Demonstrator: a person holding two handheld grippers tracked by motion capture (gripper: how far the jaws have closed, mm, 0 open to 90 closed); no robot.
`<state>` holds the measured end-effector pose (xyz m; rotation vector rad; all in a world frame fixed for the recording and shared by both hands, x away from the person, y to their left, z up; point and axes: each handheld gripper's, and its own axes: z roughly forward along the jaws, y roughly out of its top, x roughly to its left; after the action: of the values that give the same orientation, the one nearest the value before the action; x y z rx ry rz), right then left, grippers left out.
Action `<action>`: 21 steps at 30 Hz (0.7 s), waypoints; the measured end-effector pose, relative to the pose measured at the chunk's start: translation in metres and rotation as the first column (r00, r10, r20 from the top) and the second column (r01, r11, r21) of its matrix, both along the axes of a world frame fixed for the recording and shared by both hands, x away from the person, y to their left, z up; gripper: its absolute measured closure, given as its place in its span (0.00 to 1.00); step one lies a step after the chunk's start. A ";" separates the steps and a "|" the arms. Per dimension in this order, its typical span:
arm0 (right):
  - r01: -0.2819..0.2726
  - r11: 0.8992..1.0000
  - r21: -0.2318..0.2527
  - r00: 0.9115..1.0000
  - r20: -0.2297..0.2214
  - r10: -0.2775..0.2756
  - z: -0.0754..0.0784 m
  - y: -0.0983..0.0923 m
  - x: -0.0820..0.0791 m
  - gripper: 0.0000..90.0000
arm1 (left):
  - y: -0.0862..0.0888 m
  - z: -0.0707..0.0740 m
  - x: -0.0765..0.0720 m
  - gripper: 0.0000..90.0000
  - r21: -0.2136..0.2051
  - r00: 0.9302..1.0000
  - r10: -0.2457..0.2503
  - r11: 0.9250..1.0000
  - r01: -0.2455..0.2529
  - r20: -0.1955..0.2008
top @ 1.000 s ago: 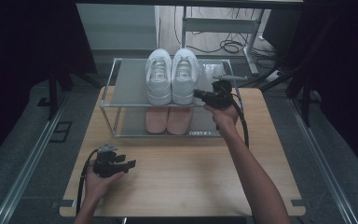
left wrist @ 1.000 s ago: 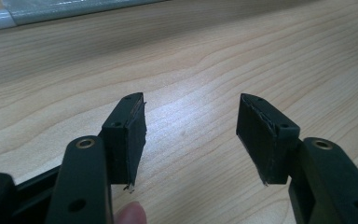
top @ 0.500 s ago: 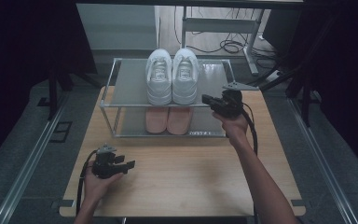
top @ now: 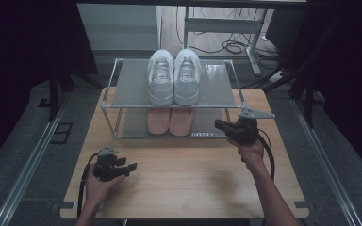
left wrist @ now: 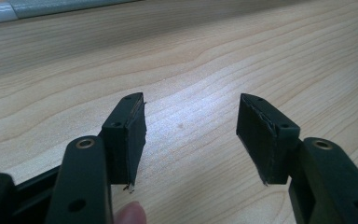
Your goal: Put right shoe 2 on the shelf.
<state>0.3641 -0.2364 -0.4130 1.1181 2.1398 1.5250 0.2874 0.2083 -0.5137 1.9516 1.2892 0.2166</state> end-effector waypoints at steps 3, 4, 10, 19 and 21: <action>0.002 1.000 -0.005 1.000 -0.013 -0.002 -0.015 -0.008 -0.008 0.91 | -0.001 0.000 0.000 0.47 -0.004 1.000 -0.001 1.000 0.001 -0.001; 0.004 1.000 -0.010 1.000 -0.017 -0.004 -0.019 -0.010 -0.010 0.89 | -0.001 0.000 0.000 0.47 -0.004 1.000 -0.004 1.000 0.004 -0.002; 0.002 0.998 -0.056 0.999 -0.051 -0.005 -0.047 -0.021 -0.020 0.68 | -0.003 0.000 0.000 0.47 -0.004 1.000 -0.007 1.000 0.007 -0.003; 0.025 0.994 -0.105 0.996 -0.082 -0.033 -0.075 -0.026 -0.032 0.49 | -0.004 -0.001 0.000 0.47 0.002 1.000 -0.015 1.000 0.015 -0.006; 0.031 0.992 -0.120 0.996 -0.080 -0.041 -0.080 -0.026 -0.034 0.48 | -0.004 -0.001 0.000 0.47 0.002 1.000 -0.016 1.000 0.016 -0.006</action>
<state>0.3303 -0.2628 -0.4935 1.1902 2.2193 1.3390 0.2870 0.2040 -0.5148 1.9652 1.2775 0.2044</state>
